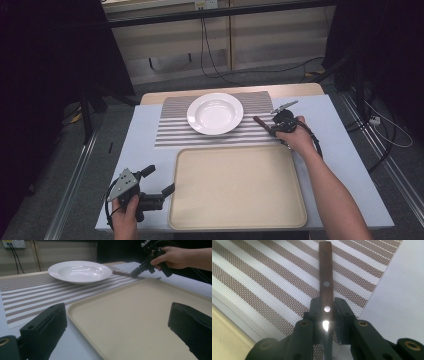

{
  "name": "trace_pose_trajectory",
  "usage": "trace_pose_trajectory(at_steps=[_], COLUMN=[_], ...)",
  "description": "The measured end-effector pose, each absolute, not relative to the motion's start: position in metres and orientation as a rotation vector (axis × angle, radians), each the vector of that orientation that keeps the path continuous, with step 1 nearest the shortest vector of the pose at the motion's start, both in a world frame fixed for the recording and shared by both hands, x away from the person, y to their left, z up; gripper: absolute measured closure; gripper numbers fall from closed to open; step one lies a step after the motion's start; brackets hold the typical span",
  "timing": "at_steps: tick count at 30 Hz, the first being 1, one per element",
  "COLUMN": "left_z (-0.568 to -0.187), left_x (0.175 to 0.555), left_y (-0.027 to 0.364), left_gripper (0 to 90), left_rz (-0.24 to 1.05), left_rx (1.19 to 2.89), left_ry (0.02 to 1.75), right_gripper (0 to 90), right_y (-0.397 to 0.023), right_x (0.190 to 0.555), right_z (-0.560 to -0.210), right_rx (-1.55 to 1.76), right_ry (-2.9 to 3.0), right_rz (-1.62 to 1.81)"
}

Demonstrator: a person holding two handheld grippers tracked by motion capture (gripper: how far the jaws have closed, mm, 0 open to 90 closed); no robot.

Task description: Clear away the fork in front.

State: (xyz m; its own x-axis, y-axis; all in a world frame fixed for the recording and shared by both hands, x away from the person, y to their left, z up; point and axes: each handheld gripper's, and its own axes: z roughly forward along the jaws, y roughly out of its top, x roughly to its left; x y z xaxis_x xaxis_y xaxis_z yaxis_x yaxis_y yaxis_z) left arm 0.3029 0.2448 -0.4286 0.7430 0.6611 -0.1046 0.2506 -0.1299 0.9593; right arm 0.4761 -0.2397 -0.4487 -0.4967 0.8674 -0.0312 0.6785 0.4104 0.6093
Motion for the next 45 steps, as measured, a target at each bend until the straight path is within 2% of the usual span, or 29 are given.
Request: trace_pose_trajectory(at_steps=[13,14,17,21,26,29,45], left_z=[-0.428,-0.428,-0.429,-0.429,-0.429,-0.428,-0.427], left_x=[0.304,0.304,0.305,0.307,0.309,0.310,0.309], left_y=[0.242,0.240,0.239,0.238,0.235,0.234,0.235], left_gripper=[2.4,2.4,2.4,2.4,2.4,2.4,2.4], left_rz=[0.410,0.409,0.404,0.404,0.399,0.407,0.416], left_rx=[1.708,1.715,1.715,1.718,1.723,1.731,1.711], left_ry=[0.731,0.725,0.726,0.723,0.717,0.710,0.715], right_gripper=[76.1,72.1,71.7,71.8,75.2,77.9,78.3], right_y=[-0.243,-0.241,-0.243,-0.244,-0.231,-0.234,-0.231], right_x=[0.471,0.472,0.473,0.476,0.481,0.484,0.483], right_z=[-0.446,-0.446,-0.447,-0.446,-0.442,-0.442,-0.442], right_rx=[1.379,1.345,1.364,1.396,1.379,1.438,1.496], right_ry=[2.364,2.375,2.366,2.381,2.409,2.413,2.362], right_rz=[0.742,0.723,0.741,0.740,0.600,0.628,0.613])
